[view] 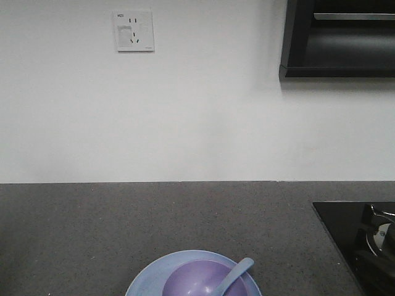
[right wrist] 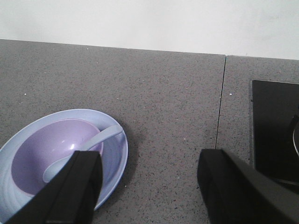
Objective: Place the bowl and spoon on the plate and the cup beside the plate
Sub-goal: 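Grasp the brown paper cup with the left gripper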
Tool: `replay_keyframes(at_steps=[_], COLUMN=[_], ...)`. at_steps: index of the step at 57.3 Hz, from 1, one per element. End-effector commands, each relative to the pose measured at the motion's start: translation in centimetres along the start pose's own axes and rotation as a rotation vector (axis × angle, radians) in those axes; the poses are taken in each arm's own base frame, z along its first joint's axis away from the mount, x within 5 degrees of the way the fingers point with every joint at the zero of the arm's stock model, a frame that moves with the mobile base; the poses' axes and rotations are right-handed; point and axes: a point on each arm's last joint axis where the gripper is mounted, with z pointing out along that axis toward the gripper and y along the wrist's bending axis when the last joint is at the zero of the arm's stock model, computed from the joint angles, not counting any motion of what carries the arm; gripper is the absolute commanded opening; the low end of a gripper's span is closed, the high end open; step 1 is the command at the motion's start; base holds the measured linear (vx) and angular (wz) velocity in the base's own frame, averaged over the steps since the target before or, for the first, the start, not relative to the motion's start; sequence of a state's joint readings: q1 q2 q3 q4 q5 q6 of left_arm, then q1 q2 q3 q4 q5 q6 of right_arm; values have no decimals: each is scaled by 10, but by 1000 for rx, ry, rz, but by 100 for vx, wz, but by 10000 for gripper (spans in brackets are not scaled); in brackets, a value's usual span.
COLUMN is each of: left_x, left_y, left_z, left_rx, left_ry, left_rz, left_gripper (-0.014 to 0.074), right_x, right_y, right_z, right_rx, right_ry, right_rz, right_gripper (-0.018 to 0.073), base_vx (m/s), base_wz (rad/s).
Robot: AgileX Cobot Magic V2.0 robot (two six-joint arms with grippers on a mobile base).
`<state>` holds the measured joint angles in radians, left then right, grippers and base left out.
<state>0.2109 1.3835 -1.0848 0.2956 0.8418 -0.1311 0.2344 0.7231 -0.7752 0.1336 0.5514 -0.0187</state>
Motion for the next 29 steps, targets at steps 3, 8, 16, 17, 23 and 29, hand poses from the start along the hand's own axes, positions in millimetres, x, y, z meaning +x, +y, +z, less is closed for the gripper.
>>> replay_keyframes(at_steps=[3, 8, 16, 17, 23, 29], left_x=[-11, -10, -10, -10, -9, -6], left_y=[5, 6, 11, 12, 16, 19], left_z=[-17, -20, -30, -32, -47, -67], left_rx=[-12, -14, -43, -49, -72, -71], left_ry=[-100, -103, -145, -153, -209, -283], left_rz=[-8, -8, 9, 13, 19, 2], left_gripper=[274, 185, 47, 33, -8, -7], right_x=[-15, -15, -16, -16, -16, -16], right_y=[0, 0, 0, 0, 0, 0], right_z=[-6, -6, -6, -6, -6, -6], right_rx=[8, 8, 8, 8, 8, 8], right_ry=[-108, -108, -112, -112, -113, -117], right_rz=[-16, -16, -16, -16, -15, -15], right_gripper=[508, 508, 508, 508, 508, 508], base_vx=[0, 0, 0, 0, 0, 0], base_wz=[0, 0, 0, 0, 0, 0])
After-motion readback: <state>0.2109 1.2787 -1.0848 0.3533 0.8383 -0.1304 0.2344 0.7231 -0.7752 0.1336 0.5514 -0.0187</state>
